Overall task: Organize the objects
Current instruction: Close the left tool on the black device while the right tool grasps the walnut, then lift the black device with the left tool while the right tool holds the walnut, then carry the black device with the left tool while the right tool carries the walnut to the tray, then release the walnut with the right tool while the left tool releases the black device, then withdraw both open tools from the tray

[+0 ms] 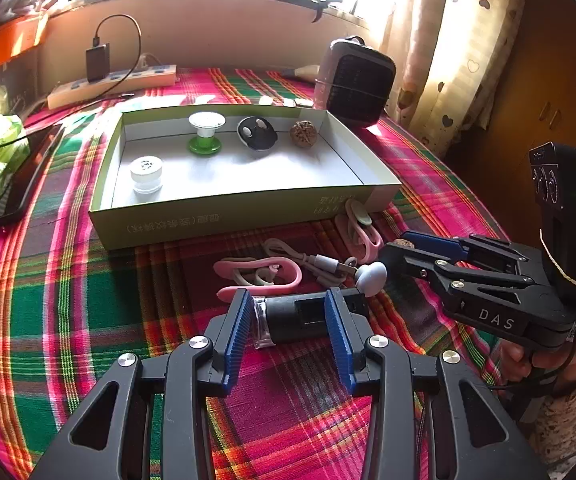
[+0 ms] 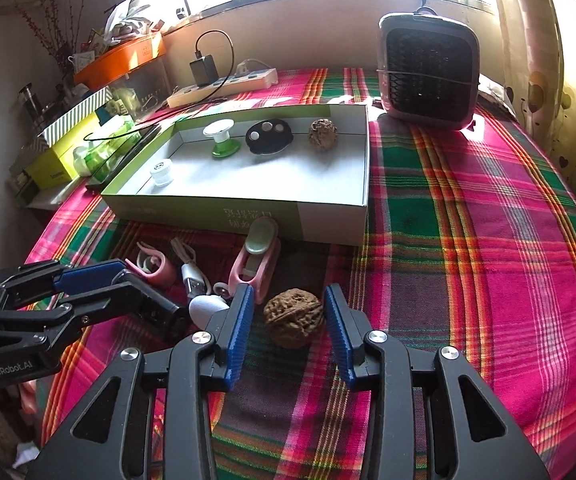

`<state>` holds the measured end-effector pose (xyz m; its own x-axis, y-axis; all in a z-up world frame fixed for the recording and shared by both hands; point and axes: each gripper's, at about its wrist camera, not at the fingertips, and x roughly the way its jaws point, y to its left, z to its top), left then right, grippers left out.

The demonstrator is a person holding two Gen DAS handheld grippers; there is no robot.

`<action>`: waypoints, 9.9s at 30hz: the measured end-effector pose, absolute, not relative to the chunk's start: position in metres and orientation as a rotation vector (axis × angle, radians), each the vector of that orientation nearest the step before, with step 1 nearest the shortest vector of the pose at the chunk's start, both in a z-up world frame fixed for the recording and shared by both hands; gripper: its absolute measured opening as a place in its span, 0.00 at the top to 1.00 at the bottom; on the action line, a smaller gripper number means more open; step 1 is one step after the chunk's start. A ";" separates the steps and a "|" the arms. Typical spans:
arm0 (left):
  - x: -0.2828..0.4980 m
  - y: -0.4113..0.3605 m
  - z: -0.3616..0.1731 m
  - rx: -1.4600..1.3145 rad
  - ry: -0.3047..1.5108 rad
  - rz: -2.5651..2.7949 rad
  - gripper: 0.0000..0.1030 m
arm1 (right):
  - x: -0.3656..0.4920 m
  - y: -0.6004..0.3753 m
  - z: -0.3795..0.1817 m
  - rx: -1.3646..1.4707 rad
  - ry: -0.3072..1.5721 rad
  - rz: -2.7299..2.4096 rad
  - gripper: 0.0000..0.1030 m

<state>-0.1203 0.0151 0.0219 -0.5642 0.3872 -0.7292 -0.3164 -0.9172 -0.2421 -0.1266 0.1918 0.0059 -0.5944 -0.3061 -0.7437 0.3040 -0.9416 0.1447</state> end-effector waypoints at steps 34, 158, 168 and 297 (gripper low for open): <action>-0.092 0.059 0.030 -1.035 0.407 2.312 0.61 | -0.115 0.204 0.006 1.187 0.007 -2.563 0.68; -0.140 0.030 0.057 -1.149 0.049 2.583 0.76 | -0.135 0.185 0.039 1.101 0.106 -2.630 0.69; -0.166 0.015 0.063 -1.139 0.025 2.630 0.76 | -0.158 0.174 0.046 1.081 0.131 -2.619 0.69; -0.209 -0.013 0.059 -1.211 -0.004 2.777 0.69 | -0.204 0.157 0.031 1.185 0.104 -2.614 0.60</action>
<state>-0.2087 -0.0126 0.0588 -0.6753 0.1034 -0.7302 -0.1015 -0.9937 -0.0469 -0.2037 0.1572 0.0312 -0.6296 -0.2128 -0.7472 0.2715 -0.9614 0.0450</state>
